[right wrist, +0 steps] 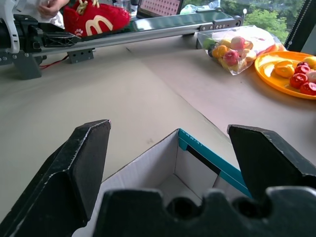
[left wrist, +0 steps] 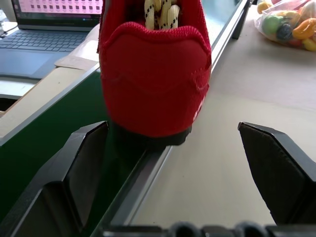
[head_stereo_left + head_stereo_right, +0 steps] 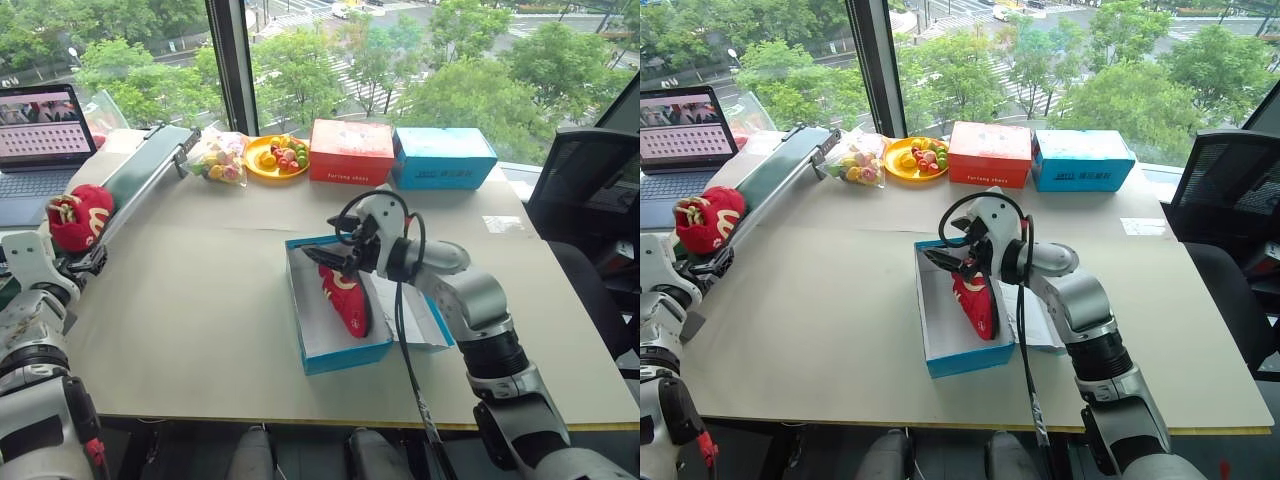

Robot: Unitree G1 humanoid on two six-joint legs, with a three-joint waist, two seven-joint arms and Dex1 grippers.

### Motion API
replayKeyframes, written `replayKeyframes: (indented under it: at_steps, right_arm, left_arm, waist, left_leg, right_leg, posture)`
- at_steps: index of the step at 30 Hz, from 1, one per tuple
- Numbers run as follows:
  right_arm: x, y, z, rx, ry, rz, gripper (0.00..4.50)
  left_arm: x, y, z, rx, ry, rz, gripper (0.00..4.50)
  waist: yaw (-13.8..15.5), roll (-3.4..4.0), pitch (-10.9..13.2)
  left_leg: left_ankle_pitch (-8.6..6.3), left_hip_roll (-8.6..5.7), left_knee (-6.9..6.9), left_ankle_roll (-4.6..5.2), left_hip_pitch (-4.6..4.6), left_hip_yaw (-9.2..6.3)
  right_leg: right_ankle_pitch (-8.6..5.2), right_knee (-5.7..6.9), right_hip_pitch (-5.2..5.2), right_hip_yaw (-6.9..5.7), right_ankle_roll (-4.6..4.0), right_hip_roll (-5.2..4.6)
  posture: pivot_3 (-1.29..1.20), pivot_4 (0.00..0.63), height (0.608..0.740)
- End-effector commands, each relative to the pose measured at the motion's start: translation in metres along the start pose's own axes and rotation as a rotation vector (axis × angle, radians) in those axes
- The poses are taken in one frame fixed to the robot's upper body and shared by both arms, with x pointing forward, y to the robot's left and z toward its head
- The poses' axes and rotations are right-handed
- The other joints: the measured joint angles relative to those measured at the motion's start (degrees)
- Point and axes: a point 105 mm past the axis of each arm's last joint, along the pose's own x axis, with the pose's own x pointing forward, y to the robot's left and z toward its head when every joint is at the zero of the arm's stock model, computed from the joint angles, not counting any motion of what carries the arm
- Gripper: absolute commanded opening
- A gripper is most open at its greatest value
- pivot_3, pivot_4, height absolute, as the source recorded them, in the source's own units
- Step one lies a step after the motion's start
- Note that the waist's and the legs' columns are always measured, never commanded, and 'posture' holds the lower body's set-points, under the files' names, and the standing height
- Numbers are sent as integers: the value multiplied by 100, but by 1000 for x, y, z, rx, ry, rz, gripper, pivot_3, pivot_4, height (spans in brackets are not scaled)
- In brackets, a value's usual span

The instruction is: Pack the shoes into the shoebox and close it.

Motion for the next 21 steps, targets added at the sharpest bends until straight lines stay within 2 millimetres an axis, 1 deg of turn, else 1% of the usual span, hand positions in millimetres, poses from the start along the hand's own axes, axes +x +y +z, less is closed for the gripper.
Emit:
replayKeyframes:
  at_steps: [1, 7, 8, 9, 11, 13, 14, 15, 17, 19, 20, 21]
  right_arm:
    - [-5, -5, 13, -36, -35, -28, 4481]
    - [-3, -6, 14, -48, -28, -31, 4481]
    - [-3, -6, 14, -48, -29, -32, 4500]
    - [-3, -7, 14, -48, -28, -32, 4500]
    - [-3, -6, 14, -48, -28, -32, 4500]
    - [-3, -6, 15, -45, -31, -29, 4500]
    - [-3, -5, 16, -38, -36, -27, 4500]
    - [-4, -5, 18, -21, -47, -25, 4500]
    - [-5, -5, 22, 16, -72, -25, 4500]
    - [-7, -6, 28, 101, -114, -22, 4500]
    - [-7, -6, 30, 153, -133, -12, 4500]
    - [-8, -5, 32, 192, -147, -2, 4500]
  left_arm:
    - [-5, 18, 16, 19, -52, 55, 4500]
    - [-9, 23, 5, 8, -26, 75, 4500]
    - [-9, 21, 5, -10, -31, 60, 3983]
    - [-9, 19, 5, -21, -38, 50, 3840]
    - [-8, 17, 5, -26, -44, 37, 3058]
    - [-6, 12, 7, -16, -51, 25, 2618]
    - [-3, 5, 10, -34, -68, 12, 2556]
    - [2, -11, 12, -26, -89, -46, 2530]
    - [7, -47, 18, 61, -130, -184, 2530]
    - [7, -91, 34, 26, -217, -321, 2530]
    - [4, -110, 42, -2, -248, -378, 2530]
    - [0, -124, 47, -17, -266, -421, 2530]
  waist:
    - [0, 0, 0]
    - [31, 0, 0]
    - [49, 0, 0]
    - [64, 0, 0]
    - [105, 0, 0]
    - [134, 0, 0]
    - [150, 0, 0]
    - [167, 0, 0]
    - [244, 0, 0]
    - [300, -1, -1]
    - [307, -2, -1]
    - [298, -4, -2]
  left_leg:
    - [0, 0, 0, 0, 0, 0]
    - [0, 0, 0, 0, 0, 0]
    - [1, 0, 0, -1, 0, 0]
    - [1, 0, 1, -2, 0, 0]
    - [2, 0, 1, -3, 0, 0]
    - [2, 0, 1, -3, 0, 0]
    - [2, 0, 1, -4, 0, 0]
    - [2, 0, 0, -4, 0, 0]
    - [4, -1, 1, -6, 0, 0]
    - [7, -1, 5, -11, -4, -1]
    - [7, 0, 7, -11, -6, -1]
    - [7, 1, 9, -12, -12, -1]
  right_leg:
    - [0, 0, 0, 0, 0, 0]
    - [0, 2, 0, -2, 0, 0]
    - [0, 3, 0, -2, 0, -1]
    - [0, 3, 0, -3, 0, -1]
    - [0, 4, 0, -4, 0, -1]
    - [0, 4, 0, -4, 0, 0]
    - [0, 4, 0, -4, 0, 0]
    - [0, 4, 0, -5, 0, 0]
    - [0, 4, 2, -7, 0, -2]
    - [1, 2, 5, -13, -1, -4]
    - [1, 4, 5, -14, -2, -5]
    - [2, 3, 3, -14, -3, -4]
  posture:
    - [0, 150, 739]
    - [0, 150, 739]
    - [0, 150, 739]
    - [0, 150, 739]
    - [0, 150, 739]
    - [0, 150, 739]
    - [0, 150, 739]
    - [0, 150, 739]
    - [0, 150, 739]
    - [0, 150, 739]
    - [0, 150, 739]
    - [0, 150, 739]
